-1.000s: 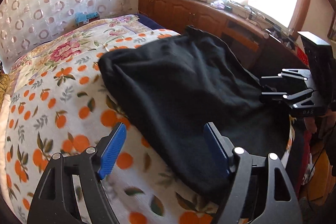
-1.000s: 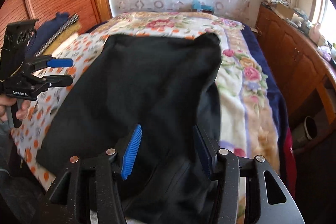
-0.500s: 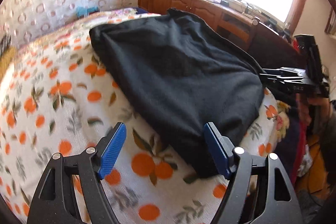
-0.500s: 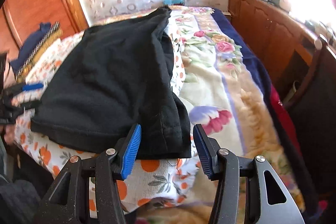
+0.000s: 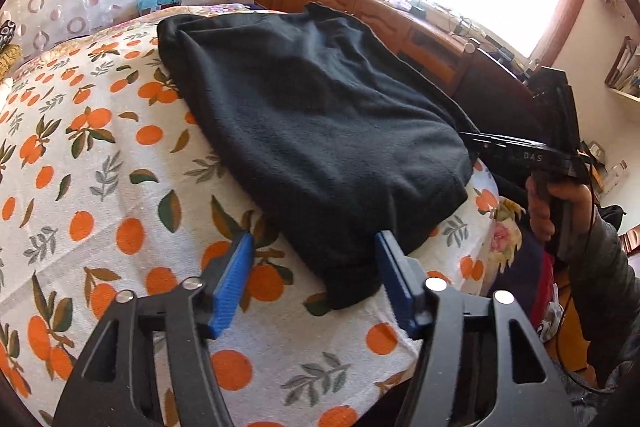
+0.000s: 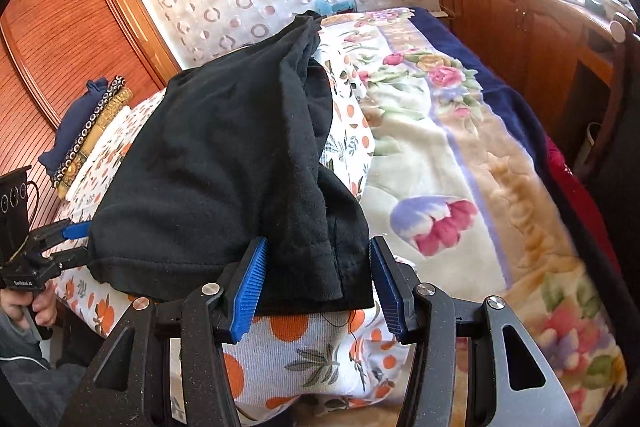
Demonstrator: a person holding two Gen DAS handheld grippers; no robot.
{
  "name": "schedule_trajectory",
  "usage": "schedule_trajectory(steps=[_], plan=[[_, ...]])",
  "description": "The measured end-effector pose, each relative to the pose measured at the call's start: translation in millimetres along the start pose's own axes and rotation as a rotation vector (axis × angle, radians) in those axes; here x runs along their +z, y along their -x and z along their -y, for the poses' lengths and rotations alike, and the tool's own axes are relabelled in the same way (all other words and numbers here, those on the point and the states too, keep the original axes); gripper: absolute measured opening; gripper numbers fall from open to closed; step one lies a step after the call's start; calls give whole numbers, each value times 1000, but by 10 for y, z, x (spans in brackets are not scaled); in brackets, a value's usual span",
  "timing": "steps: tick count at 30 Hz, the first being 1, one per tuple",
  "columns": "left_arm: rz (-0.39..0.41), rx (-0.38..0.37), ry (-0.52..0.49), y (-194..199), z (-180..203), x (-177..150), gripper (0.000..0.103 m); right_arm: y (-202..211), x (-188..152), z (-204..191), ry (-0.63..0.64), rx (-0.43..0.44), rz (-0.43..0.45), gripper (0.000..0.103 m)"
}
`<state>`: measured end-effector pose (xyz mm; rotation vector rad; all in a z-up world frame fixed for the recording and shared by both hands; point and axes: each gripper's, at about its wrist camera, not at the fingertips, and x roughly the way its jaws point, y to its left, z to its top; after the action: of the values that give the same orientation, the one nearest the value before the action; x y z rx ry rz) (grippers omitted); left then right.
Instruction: Fold small clothes
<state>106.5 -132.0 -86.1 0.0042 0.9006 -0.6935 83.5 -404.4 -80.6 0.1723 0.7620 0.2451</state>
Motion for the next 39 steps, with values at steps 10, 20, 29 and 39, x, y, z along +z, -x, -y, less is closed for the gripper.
schedule_trajectory(steps=[10,20,29,39], plan=[[-14,-7,-34,-23,98,13,16,104,-19,-235,122,-41,62,10],[170,-84,-30,579,16,530,8,463,313,-346,161,43,188,9],[238,-26,62,452,-593,1431,8,71,1291,-349,163,44,240,9],[172,27,155,-58,-1247,1881,8,-807,1966,-432,183,18,138,9]])
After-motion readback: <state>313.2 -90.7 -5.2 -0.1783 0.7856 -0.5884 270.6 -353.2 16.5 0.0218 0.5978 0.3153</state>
